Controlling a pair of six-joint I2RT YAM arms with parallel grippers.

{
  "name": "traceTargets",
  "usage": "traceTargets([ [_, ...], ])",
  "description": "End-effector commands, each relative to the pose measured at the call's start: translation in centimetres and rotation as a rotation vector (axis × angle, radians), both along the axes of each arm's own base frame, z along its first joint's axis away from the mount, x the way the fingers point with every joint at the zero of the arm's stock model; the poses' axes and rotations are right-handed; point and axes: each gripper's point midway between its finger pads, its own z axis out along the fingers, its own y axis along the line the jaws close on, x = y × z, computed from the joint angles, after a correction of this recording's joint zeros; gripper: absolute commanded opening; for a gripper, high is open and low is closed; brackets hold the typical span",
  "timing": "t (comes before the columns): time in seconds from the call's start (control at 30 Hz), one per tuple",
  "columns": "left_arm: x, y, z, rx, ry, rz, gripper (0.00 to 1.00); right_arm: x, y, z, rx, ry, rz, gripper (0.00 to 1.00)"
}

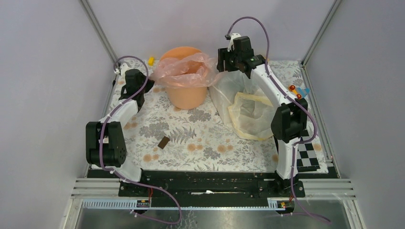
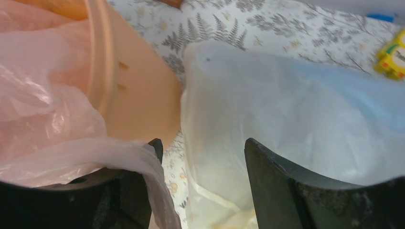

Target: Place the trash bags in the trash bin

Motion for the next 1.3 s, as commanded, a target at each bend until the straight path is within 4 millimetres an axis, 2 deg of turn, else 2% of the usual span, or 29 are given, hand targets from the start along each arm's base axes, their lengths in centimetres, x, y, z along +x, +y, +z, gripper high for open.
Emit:
traceTargets([
  [0.0, 2.6, -2.6, 7.0, -0.045, -0.265, -0.186, 0.08, 2.0, 3.1, 1.7, 0.128, -0.121, 0.134, 0.73],
  [0.1, 3.3, -3.8, 6.8, -0.078, -0.291, -0.256, 0.16, 2.8, 4.2, 2.2, 0.243, -0.173, 0.187, 0.78],
  [0.27, 4.7, -6.2, 6.0, -0.138, -0.296, -0.416, 0.26, 4.7, 5.9, 2.2, 0.363, -0.183, 0.203, 0.78],
  [0.37, 5.0, -8.5, 6.5, -0.181, -0.335, -0.573, 0.29, 4.2, 7.5, 2.3, 0.437, -0.169, 0.281, 0.78],
  [0.47, 4.7, -10.4, 6.7, -0.246, -0.338, -0.688, 0.28, 2.3, 8.9, 1.9, 0.526, -0.155, 0.382, 0.77],
  [0.6, 3.4, -11.9, 6.9, -0.281, -0.345, -0.743, 0.24, -0.5, 9.0, 2.1, 0.602, -0.110, 0.422, 0.75],
  [0.7, 1.9, -11.8, 6.6, -0.300, -0.318, -0.714, 0.24, -3.0, 8.2, 2.0, 0.611, -0.087, 0.393, 0.74],
  [0.73, 0.9, -12.9, 6.4, -0.321, -0.303, -0.732, 0.23, -3.9, 7.8, 1.9, 0.607, -0.082, 0.378, 0.74],
  [0.87, -2.5, -14.9, 6.3, -0.349, -0.272, -0.767, 0.22, -7.2, 5.8, 1.4, 0.583, -0.047, 0.276, 0.74],
  [1.07, -7.2, -16.1, 6.1, -0.299, -0.230, -0.728, 0.20, -12.7, 3.5, 0.1, 0.554, -0.003, 0.192, 0.72],
  [1.1, -7.7, -16.1, 6.1, -0.294, -0.228, -0.725, 0.20, -13.6, 3.3, 0.3, 0.545, -0.005, 0.183, 0.72],
  [1.17, -8.6, -16.0, 5.7, -0.283, -0.211, -0.720, 0.19, -15.0, 2.9, -0.6, 0.524, 0.029, 0.153, 0.70],
  [1.27, -9.6, -16.3, 3.8, -0.262, -0.159, -0.724, 0.17, -17.0, 3.0, -2.1, 0.525, 0.095, 0.145, 0.67],
])
